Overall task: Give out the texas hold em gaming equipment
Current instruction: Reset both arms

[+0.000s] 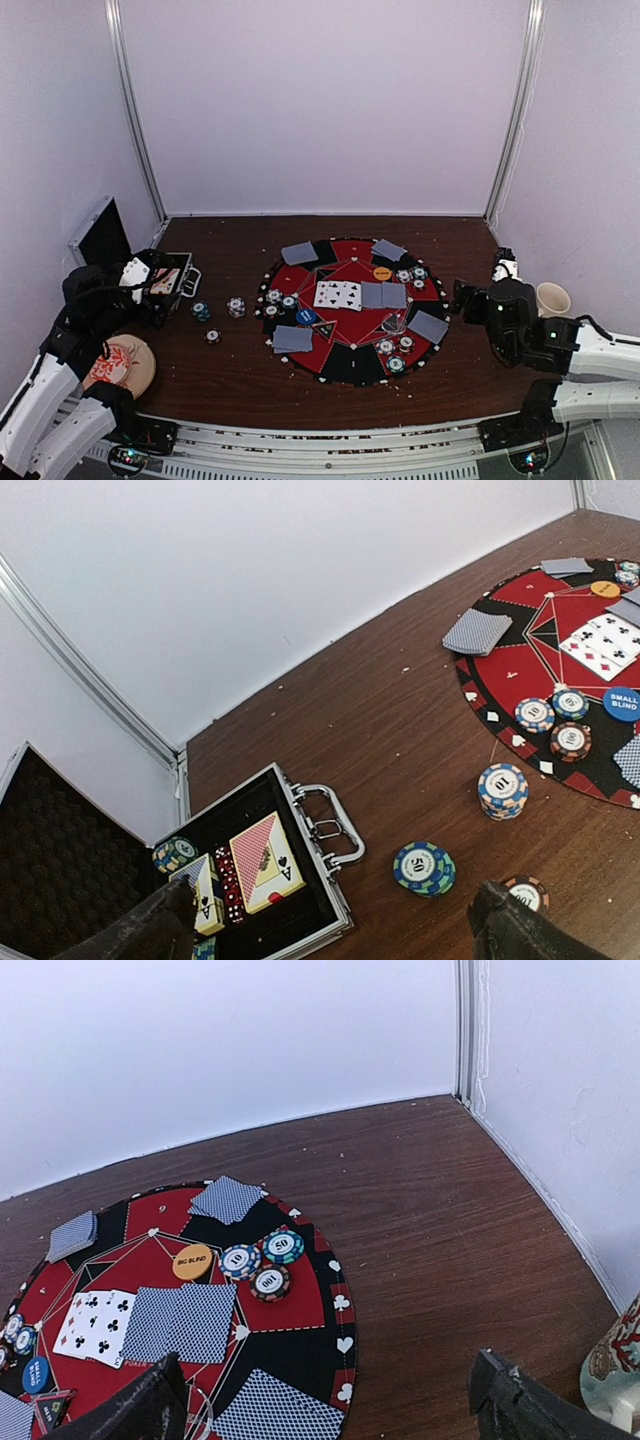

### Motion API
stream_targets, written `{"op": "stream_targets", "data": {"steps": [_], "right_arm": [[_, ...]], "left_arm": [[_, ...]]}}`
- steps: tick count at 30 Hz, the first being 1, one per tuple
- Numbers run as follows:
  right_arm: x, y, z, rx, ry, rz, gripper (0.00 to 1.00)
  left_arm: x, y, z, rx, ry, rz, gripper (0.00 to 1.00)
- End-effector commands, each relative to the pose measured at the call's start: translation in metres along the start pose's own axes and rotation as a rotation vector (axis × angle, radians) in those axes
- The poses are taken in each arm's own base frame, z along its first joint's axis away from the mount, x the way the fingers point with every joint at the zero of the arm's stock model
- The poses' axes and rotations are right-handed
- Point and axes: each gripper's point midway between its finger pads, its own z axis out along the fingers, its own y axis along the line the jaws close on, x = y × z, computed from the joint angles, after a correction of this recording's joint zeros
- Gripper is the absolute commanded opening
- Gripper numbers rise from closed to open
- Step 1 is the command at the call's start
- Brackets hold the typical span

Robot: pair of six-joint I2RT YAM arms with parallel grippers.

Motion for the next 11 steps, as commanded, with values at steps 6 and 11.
{"op": "stream_targets", "data": {"steps": [6, 11], "right_arm": [[0.0050, 0.0040, 0.0078, 0.034, 0.015, -0.041, 1.00], [0.0015, 0.0062, 0.0050, 0.005, 0.005, -0.017, 1.00]], "left_arm": [[-0.0070, 0.0036, -0.0015, -0.009, -0.046, -0.001, 0.98], [-0.0069, 0.0009, -0.0014, 0.005, -0.048, 0.004, 0.98]]}}
